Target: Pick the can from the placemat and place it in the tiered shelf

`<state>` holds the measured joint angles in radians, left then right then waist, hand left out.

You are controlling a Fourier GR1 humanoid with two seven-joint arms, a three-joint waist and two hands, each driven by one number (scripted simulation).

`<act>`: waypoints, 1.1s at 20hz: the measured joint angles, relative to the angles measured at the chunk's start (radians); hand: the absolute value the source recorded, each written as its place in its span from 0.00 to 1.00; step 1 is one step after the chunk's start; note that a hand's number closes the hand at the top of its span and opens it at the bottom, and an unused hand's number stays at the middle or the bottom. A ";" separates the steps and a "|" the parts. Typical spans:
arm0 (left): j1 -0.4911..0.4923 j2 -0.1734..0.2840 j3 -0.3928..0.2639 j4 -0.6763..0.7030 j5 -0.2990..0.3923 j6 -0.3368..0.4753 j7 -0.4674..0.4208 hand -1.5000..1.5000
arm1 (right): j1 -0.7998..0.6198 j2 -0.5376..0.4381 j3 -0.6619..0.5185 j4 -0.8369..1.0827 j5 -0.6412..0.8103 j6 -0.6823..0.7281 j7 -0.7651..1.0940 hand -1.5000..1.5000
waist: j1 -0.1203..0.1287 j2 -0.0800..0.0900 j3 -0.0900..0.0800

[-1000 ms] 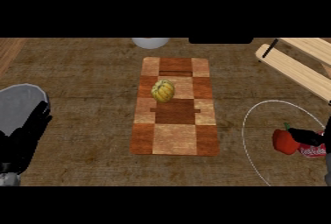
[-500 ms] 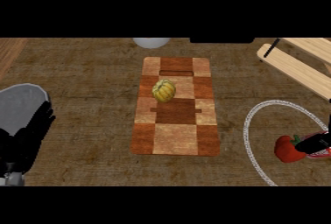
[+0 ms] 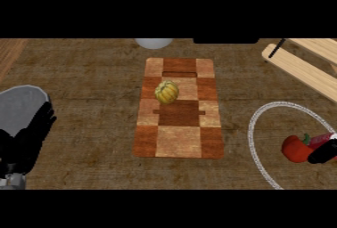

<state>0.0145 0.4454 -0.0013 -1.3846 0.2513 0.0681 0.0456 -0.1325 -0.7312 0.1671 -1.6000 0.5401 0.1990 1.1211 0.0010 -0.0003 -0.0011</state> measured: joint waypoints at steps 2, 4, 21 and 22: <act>-0.002 -0.003 0.006 -0.002 -0.003 -0.002 0.007 0.50 | 0.025 0.014 -0.003 0.001 0.022 -0.003 -0.009 0.00 | -0.001 0.000 0.000; 0.002 0.002 0.016 -0.017 0.000 -0.013 0.018 0.50 | 0.033 0.012 -0.025 0.012 0.025 0.005 -0.026 0.00 | -0.001 0.000 0.000; -0.016 -0.057 0.083 0.010 -0.072 -0.068 0.022 0.50 | 0.060 0.148 -0.144 0.172 0.180 0.004 -0.153 1.00 | -0.001 -0.001 -0.001; -0.012 -0.056 0.090 -0.007 -0.074 -0.072 0.037 0.50 | 0.057 0.153 -0.155 0.180 0.180 0.010 -0.163 1.00 | 0.000 -0.001 -0.001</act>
<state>0.0027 0.3897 0.0884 -1.3918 0.1777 -0.0035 0.0829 -0.0755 -0.5783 0.0116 -1.4203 0.7204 0.2091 0.9579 0.0008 -0.0017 -0.0020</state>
